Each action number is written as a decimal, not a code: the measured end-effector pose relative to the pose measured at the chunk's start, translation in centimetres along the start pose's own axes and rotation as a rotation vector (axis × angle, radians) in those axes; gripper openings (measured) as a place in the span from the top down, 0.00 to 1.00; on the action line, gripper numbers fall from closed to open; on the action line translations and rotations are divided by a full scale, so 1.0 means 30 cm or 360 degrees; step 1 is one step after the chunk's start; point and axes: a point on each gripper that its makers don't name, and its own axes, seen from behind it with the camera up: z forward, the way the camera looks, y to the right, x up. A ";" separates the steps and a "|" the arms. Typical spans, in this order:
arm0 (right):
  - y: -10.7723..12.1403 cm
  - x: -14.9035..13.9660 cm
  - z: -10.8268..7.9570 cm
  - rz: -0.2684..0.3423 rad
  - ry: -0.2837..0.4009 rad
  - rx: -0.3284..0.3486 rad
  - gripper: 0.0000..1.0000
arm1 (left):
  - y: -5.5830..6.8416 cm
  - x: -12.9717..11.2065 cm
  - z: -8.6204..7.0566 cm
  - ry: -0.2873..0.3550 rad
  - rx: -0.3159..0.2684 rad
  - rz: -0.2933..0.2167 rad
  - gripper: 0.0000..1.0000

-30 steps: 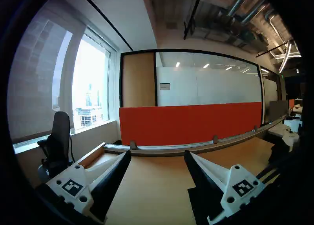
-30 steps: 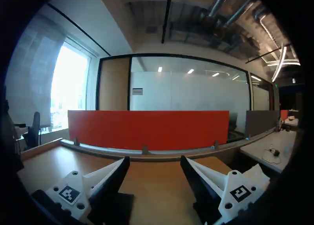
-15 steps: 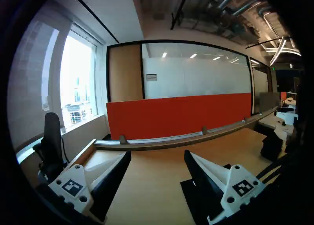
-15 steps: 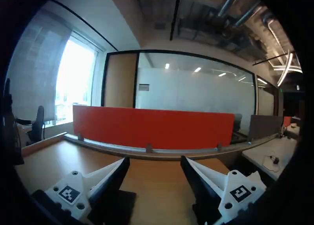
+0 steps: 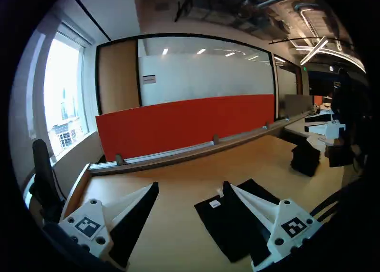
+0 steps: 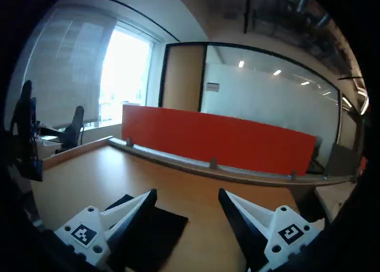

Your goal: Fold towel

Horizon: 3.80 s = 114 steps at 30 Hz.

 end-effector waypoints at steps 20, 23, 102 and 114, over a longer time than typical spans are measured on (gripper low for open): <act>-0.121 -0.144 0.009 -0.0158 -0.0269 0.0344 0.00 | 0.127 -0.145 0.030 -0.0193 -0.0242 0.0067 0.00; -0.139 -0.169 0.011 -0.0177 -0.0293 0.0372 0.00 | 0.147 -0.169 0.033 -0.0209 -0.0269 0.0060 0.00; -0.284 -1.070 0.001 -0.0269 -0.1009 0.0627 0.00 | 0.420 -0.996 0.101 -0.0929 -0.0618 0.0133 0.00; -0.294 -1.089 -0.021 -0.0281 -0.1053 0.0684 0.16 | 0.426 -1.007 0.101 -0.0976 -0.0634 0.0172 0.06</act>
